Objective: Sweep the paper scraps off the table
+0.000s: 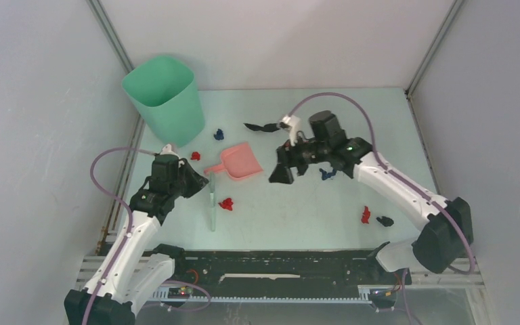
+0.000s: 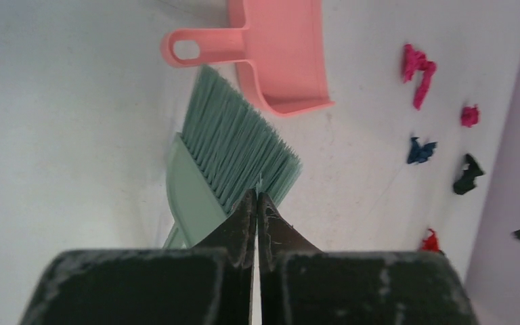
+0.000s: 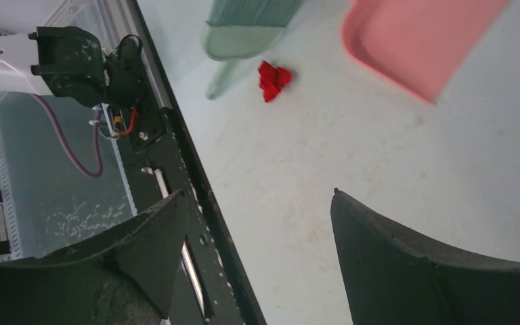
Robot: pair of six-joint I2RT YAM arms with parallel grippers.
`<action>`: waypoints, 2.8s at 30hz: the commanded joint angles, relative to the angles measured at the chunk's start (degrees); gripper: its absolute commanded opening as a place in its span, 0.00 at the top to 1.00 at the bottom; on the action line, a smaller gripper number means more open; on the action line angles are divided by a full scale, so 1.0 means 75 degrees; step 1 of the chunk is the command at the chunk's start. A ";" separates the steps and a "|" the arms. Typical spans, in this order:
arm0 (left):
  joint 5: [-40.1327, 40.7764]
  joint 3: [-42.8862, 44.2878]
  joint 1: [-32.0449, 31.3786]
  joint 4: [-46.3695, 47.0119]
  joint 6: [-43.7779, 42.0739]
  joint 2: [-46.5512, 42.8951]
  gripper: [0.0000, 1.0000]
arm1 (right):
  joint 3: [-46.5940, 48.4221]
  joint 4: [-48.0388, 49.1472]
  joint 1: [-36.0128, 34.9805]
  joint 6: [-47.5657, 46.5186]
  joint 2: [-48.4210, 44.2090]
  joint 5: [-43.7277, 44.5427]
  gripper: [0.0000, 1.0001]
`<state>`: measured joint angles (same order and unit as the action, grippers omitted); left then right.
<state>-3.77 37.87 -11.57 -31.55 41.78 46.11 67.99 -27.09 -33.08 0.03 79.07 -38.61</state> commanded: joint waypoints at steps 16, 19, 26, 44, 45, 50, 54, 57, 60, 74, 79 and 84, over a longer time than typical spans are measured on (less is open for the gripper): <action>-0.1032 -0.0819 -0.0046 0.1839 0.4131 -0.0765 1.00 | 0.2701 0.1028 -0.3804 0.0716 0.3091 0.5676 0.06; -0.1071 -0.0796 -0.0049 0.1792 0.4152 -0.0828 1.00 | 0.2419 0.1448 -0.3839 0.0562 0.3121 0.5849 0.13; -0.1183 -0.0796 -0.0040 0.1738 0.4137 -0.0899 1.00 | 0.1509 0.2366 -0.3728 -0.0440 0.2757 0.4968 0.31; -0.1430 -0.0418 -0.0074 0.1631 0.3171 -0.1127 1.00 | 0.1484 0.2121 -0.3198 -0.1655 0.2562 0.2935 0.99; -0.1571 -0.0291 -0.0080 0.1629 0.2785 -0.1105 0.99 | 0.1482 0.1971 -0.3048 -0.1727 0.2423 0.2617 1.00; -0.2186 0.0630 -0.0272 0.1243 0.0241 -0.1059 0.32 | 0.1777 -0.0299 -0.2170 -0.2360 0.1608 0.0188 1.00; -0.2615 0.0585 -0.0788 0.1656 -0.1205 -0.1622 0.16 | 0.2024 -0.2638 -0.1506 -0.3372 0.1137 -0.1112 1.00; -0.3136 0.0463 -0.1364 0.1826 -0.2062 -0.1779 0.15 | 0.1872 -0.3847 -0.1105 -0.3849 0.0821 -0.1973 1.00; -0.3143 0.0413 -0.2229 0.1781 -0.2811 -0.1730 0.15 | 0.1696 -0.4712 -0.0825 -0.4080 0.0677 -0.3000 1.00; -0.3844 0.0404 -0.4315 0.2580 -0.3028 -0.0302 0.33 | 0.1952 -0.5590 -0.0734 -0.3905 0.1548 -0.4494 1.00; -0.4163 0.0342 -0.4553 0.2927 -0.2951 -0.0112 0.70 | 0.2188 -0.5774 -0.0708 -0.3927 0.1843 -0.4485 1.00; -0.4220 0.0233 -0.4621 0.3077 -0.2857 -0.0103 0.99 | 0.2154 -0.5745 -0.0661 -0.3890 0.1729 -0.4439 1.00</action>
<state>-33.26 40.75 -45.39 -12.38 20.05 45.56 81.62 -69.65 -38.59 -28.47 93.67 -69.36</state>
